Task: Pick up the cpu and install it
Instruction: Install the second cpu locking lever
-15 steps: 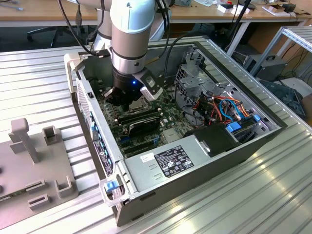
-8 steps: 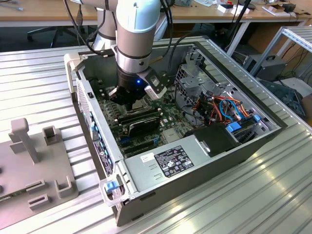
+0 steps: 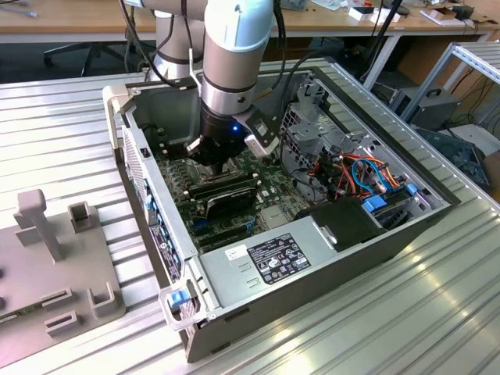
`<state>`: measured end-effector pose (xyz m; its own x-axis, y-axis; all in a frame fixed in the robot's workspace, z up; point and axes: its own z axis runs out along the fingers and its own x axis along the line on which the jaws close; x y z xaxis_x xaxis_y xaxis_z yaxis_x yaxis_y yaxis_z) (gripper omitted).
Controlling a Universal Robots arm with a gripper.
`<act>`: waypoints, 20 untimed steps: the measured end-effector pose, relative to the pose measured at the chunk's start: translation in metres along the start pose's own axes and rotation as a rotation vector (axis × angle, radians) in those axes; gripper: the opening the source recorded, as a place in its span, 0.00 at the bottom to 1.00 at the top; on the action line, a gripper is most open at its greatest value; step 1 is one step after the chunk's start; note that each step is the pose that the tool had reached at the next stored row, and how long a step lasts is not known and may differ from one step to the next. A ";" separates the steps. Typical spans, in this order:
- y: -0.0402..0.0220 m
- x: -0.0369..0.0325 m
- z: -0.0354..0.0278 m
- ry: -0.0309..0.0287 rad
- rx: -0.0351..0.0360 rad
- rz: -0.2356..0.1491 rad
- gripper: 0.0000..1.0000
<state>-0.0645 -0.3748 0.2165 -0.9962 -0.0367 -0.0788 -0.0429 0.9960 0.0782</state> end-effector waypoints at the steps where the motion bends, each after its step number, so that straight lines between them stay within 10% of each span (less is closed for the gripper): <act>1: 0.0002 -0.0006 0.0000 0.0008 0.0001 0.000 0.11; 11: 0.0081 -0.0035 -0.0157 0.0124 0.0002 0.001 0.11; 20: 0.0184 -0.0115 -0.0144 0.0141 0.0003 0.001 0.11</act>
<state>-0.0549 -0.3572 0.2331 -0.9972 -0.0366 -0.0646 -0.0416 0.9961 0.0780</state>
